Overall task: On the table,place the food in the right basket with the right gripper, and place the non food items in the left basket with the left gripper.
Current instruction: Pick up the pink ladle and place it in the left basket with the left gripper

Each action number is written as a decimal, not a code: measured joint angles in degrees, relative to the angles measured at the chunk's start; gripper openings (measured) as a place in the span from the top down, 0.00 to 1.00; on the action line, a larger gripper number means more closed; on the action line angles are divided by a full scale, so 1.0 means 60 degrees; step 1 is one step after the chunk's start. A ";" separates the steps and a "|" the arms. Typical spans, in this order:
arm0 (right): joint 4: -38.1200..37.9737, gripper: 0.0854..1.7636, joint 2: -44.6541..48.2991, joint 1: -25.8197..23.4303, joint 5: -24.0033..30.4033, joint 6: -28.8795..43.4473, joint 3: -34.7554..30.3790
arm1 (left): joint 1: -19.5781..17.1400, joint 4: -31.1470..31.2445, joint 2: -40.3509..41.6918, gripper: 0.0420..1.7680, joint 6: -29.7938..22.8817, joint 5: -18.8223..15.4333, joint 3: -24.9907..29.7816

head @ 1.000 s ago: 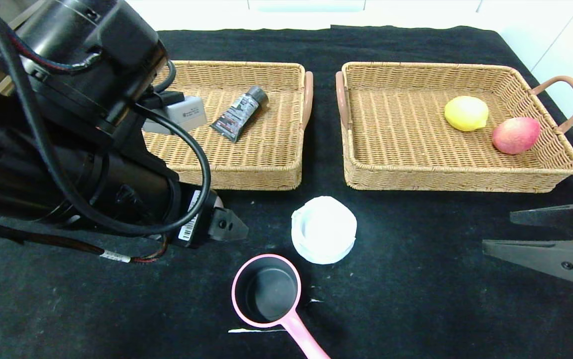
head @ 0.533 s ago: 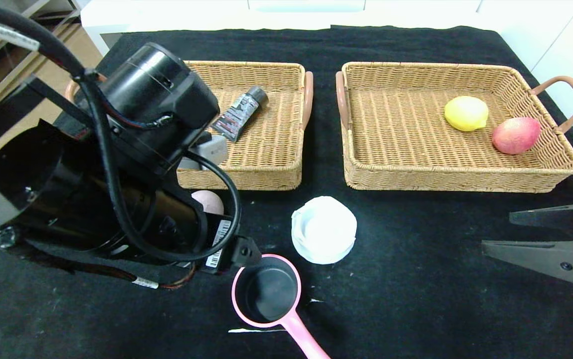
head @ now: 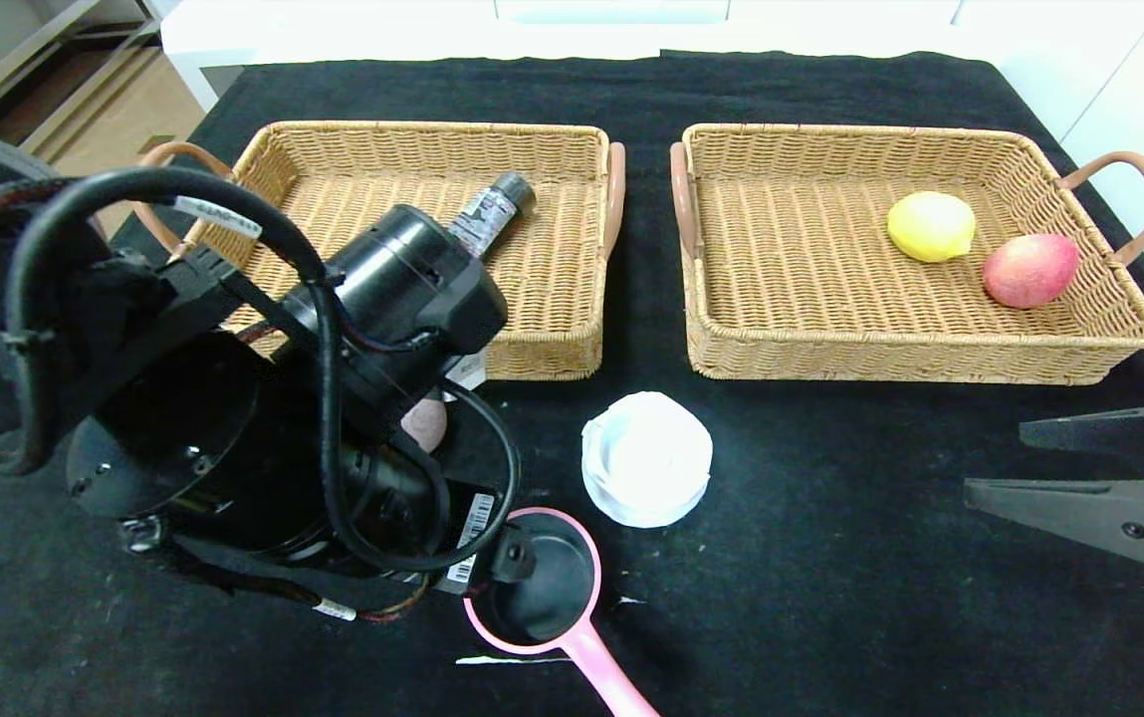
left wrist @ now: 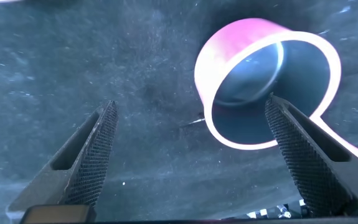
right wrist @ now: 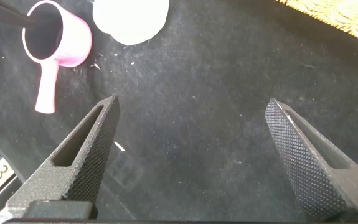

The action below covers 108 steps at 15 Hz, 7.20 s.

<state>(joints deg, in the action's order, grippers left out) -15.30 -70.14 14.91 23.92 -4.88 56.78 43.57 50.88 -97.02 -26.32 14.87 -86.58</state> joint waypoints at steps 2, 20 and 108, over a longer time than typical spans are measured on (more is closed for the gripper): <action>0.0000 0.03 0.0004 0.0000 0.0000 0.0004 0.0000 | 0.0010 -0.0356 -0.0124 0.03 -0.0008 -0.0012 0.0138; 0.0000 0.03 0.0028 -0.0075 0.0004 -0.0012 0.0004 | 0.0203 -0.1038 -0.1042 0.03 -0.0215 0.0039 0.0565; 0.0010 0.03 0.0045 -0.0130 0.0000 -0.0030 -0.0033 | -0.7444 -0.7448 -0.1861 0.32 0.1668 -0.3147 -0.2438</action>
<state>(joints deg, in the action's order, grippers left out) -15.24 -69.88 14.13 23.92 -5.06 56.59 -1.10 6.19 -108.19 -16.31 -4.01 -101.21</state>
